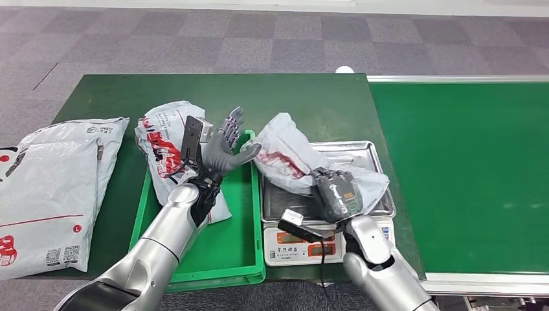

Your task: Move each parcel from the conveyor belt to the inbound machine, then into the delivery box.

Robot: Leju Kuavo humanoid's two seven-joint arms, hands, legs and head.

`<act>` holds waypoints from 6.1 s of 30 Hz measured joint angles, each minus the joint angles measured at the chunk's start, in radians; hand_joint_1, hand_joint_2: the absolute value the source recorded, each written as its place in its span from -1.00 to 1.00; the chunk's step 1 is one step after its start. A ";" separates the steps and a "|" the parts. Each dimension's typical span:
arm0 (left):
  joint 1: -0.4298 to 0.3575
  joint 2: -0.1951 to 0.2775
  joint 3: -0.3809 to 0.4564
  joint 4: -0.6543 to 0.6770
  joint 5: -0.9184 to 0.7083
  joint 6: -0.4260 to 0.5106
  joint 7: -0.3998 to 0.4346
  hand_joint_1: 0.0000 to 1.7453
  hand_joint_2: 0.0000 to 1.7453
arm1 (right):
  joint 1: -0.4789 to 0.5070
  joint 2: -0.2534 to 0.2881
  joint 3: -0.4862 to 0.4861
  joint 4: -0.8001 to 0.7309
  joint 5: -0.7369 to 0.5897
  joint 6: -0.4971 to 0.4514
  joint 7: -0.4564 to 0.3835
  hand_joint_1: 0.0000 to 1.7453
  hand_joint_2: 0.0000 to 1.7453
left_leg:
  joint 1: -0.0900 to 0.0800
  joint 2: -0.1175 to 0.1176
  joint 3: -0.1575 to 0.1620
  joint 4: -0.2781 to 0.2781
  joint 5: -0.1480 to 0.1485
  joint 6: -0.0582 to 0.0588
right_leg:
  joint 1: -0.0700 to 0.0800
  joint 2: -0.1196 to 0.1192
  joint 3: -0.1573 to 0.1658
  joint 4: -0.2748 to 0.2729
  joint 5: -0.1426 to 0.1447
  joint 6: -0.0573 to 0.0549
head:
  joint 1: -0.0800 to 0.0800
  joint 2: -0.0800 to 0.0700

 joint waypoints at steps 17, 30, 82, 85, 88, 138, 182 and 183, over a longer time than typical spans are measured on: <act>0.000 0.002 -0.010 -0.014 0.009 0.001 0.000 -1.00 1.00 | 0.051 0.031 0.094 -0.075 0.037 0.058 0.038 -1.00 1.00 | 0.000 0.000 0.000 0.000 0.000 0.000 | 0.000 0.000 0.000 0.000 0.000 0.000 | 0.000 0.000; 0.000 0.002 -0.020 -0.016 0.009 0.002 0.002 -1.00 1.00 | 0.049 0.031 0.092 -0.085 0.035 0.059 0.077 -1.00 1.00 | 0.000 0.000 0.000 0.000 0.000 0.000 | 0.000 0.000 0.000 0.000 0.000 0.000 | 0.000 0.000; -0.136 0.046 -0.529 0.016 -0.833 0.051 0.022 -1.00 1.00 | -0.401 -0.115 -0.394 0.614 -1.279 0.681 -0.412 -1.00 1.00 | -0.002 -0.001 0.000 0.003 0.000 0.001 | -0.001 0.000 0.000 -0.001 0.002 0.001 | 0.000 0.000; -0.172 0.013 -0.572 0.024 -0.861 -0.026 0.018 -0.99 1.00 | -0.375 -0.128 -0.410 0.606 -1.279 0.687 -0.415 -1.00 1.00 | -0.002 0.000 -0.001 0.003 0.000 0.001 | -0.001 0.000 0.000 -0.001 0.002 0.001 | 0.000 0.000; -0.207 -0.015 -0.636 0.043 -0.902 -0.098 0.008 0.12 1.00 | -0.338 -0.134 -0.429 0.583 -1.268 0.694 -0.410 -1.00 1.00 | -0.002 0.000 -0.001 0.003 -0.001 0.002 | -0.001 0.000 0.000 -0.001 0.002 0.001 | 0.000 0.000; -0.285 -0.089 -0.775 0.069 -0.815 -0.031 0.101 -1.00 1.00 | -0.113 -0.078 -0.568 0.287 -1.227 0.731 -0.393 -1.00 1.00 | -0.002 0.000 -0.001 0.003 0.000 0.002 | -0.001 0.000 0.000 0.000 0.002 0.001 | 0.000 0.000; -0.252 -0.127 -0.984 0.176 -1.041 -0.186 0.136 1.00 1.00 | -0.114 -0.068 -0.599 0.238 -1.221 0.770 -0.393 -1.00 1.00 | -0.002 0.000 0.005 0.003 -0.002 0.003 | -0.001 -0.002 0.007 -0.001 0.001 0.003 | 0.000 0.000; -0.263 -0.127 -0.993 0.175 -1.025 -0.230 0.099 1.00 1.00 | -0.123 -0.068 -0.599 0.247 -1.222 0.771 -0.397 -1.00 1.00 | -0.002 -0.001 0.005 0.003 -0.002 0.003 | -0.001 -0.002 0.008 -0.001 0.001 0.003 | 0.000 0.000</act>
